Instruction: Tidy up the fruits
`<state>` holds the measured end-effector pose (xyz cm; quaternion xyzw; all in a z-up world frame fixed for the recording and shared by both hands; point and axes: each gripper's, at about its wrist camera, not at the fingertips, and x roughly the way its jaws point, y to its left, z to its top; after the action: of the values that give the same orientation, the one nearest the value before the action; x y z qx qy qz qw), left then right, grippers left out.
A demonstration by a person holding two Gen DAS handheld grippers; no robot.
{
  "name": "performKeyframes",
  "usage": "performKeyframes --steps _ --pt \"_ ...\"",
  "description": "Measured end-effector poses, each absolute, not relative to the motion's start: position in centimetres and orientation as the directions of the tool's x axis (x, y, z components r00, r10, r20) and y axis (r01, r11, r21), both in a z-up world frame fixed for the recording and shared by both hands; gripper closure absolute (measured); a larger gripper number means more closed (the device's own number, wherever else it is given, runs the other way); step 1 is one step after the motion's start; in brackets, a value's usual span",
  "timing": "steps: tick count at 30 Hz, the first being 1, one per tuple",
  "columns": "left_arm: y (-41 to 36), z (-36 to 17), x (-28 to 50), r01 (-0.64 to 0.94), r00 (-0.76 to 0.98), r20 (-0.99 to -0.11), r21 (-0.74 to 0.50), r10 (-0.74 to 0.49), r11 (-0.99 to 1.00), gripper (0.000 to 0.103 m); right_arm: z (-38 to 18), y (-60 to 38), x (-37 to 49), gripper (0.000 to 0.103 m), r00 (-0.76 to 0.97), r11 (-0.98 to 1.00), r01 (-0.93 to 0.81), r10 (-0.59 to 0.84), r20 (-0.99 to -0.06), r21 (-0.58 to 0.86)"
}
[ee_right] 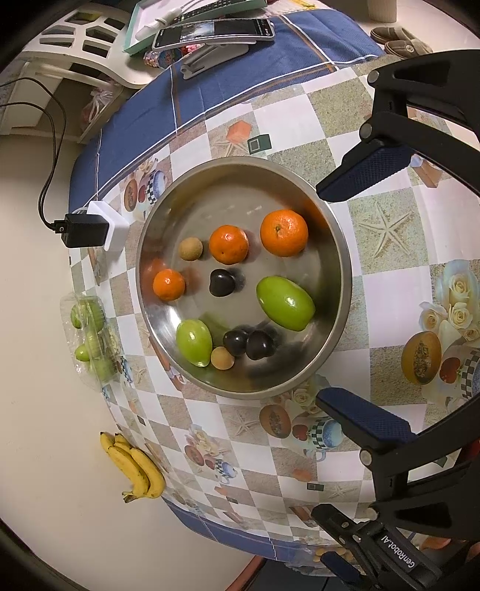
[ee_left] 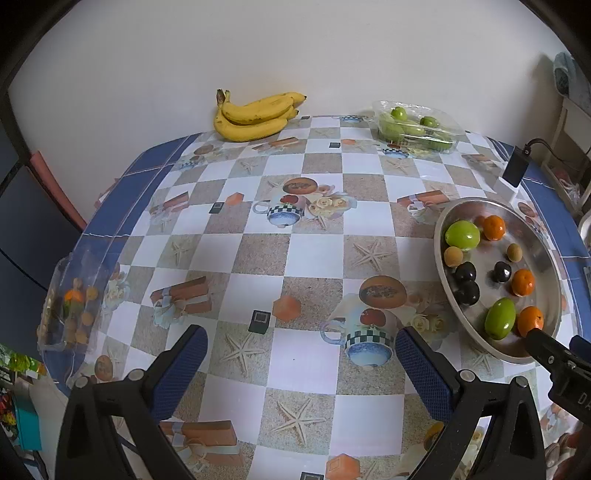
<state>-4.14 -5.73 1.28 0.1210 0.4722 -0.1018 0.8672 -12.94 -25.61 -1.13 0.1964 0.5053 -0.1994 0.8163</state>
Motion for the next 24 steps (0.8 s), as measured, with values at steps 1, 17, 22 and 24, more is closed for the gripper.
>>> performKeyframes --steps 1,17,22,24 --pt "-5.75 1.25 -4.14 0.292 0.533 -0.844 0.114 -0.063 0.95 0.0 -1.13 -25.62 -12.94 0.002 0.41 0.843 0.525 -0.126 -0.903 0.12" --pt "-5.7 1.17 -4.03 0.297 0.528 -0.847 0.112 -0.066 0.948 0.0 -1.25 -25.69 -12.89 0.002 0.405 0.842 0.525 -0.123 -0.906 0.12" --pt "-5.69 1.17 -4.01 0.296 0.527 -0.847 0.111 -0.065 0.949 0.0 -1.16 -25.63 -12.86 0.002 0.406 0.844 0.524 -0.129 -0.905 0.115" --pt "-5.68 1.17 -4.0 0.297 0.527 -0.847 0.112 -0.065 0.948 0.0 -1.13 -25.57 -12.85 0.002 0.406 0.844 0.524 -0.129 -0.905 0.115"
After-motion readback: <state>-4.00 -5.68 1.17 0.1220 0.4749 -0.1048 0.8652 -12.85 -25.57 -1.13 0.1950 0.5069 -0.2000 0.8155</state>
